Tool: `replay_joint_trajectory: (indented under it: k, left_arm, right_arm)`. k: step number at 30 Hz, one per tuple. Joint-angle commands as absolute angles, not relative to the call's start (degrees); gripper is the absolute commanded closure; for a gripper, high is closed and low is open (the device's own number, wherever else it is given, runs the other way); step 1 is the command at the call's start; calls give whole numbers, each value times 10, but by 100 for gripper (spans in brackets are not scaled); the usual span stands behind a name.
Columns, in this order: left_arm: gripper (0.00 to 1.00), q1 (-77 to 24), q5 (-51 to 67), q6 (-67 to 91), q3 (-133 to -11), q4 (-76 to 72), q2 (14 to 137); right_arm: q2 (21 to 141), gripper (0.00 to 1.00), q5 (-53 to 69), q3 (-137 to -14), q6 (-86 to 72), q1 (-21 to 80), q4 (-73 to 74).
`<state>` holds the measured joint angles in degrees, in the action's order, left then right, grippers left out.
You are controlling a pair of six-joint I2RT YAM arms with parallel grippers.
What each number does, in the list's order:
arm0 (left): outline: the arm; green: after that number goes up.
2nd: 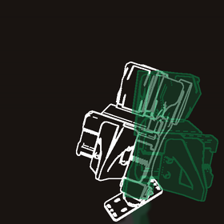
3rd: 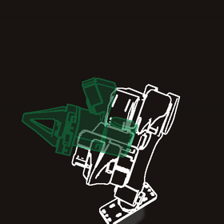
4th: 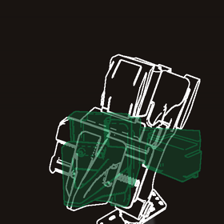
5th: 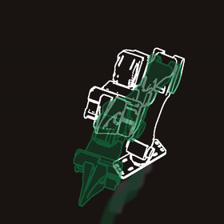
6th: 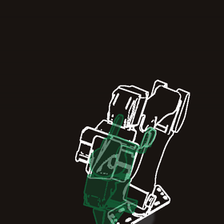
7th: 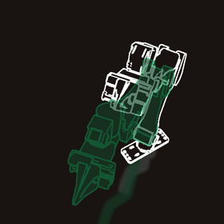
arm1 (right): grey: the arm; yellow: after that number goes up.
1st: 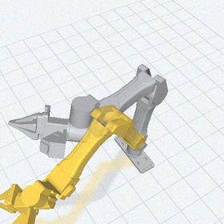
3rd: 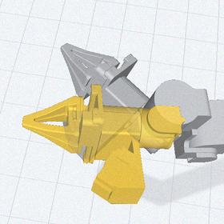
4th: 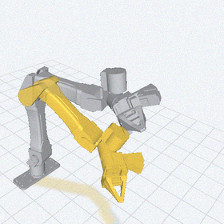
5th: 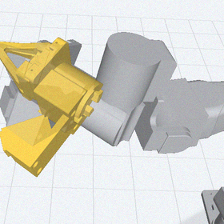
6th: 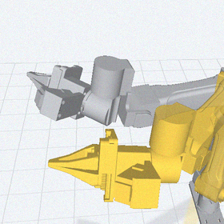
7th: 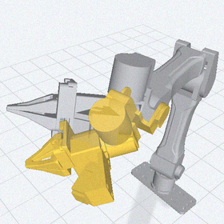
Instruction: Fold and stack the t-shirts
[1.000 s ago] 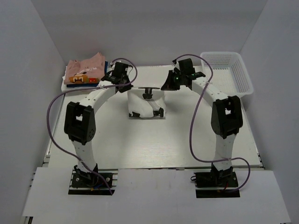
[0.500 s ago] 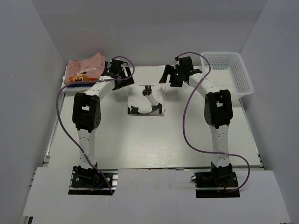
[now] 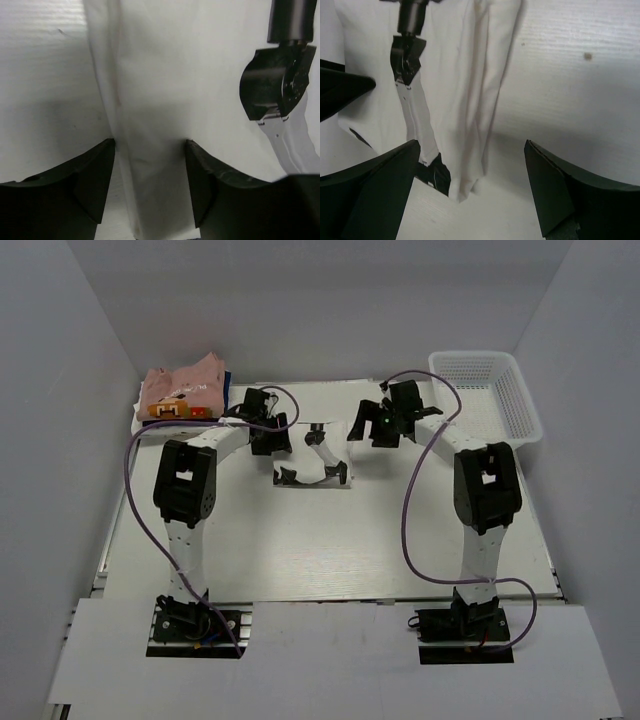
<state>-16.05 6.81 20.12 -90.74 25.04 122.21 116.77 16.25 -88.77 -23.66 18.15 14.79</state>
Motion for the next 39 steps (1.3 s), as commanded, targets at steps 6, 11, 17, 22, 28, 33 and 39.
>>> replay_joint_trajectory:
  k: [6,11,17,22,28,33,39]
  left_arm:
    - [47,-179,116,196,-866,257,1244]
    - [73,-185,80,191,-918,302,1299]
    - [100,-185,-39,136,-973,332,1304]
    - [100,-180,-166,20,-1012,331,1253]
    - [100,-175,-255,-95,-992,244,1179]
    - [100,-170,-348,-184,-987,186,1165]
    - [100,-152,-346,-285,-999,128,1159]
  right_arm:
    - [1074,10,158,-814,-223,178,105]
    - [1042,10,159,-775,-221,178,95]
    - [989,10,125,-728,-203,173,90]
    - [929,10,80,-669,-185,175,75]
    - [863,10,28,-608,-171,177,48]
    - [850,10,16,-595,-163,176,52]
    - [844,10,2,-585,-163,176,60]
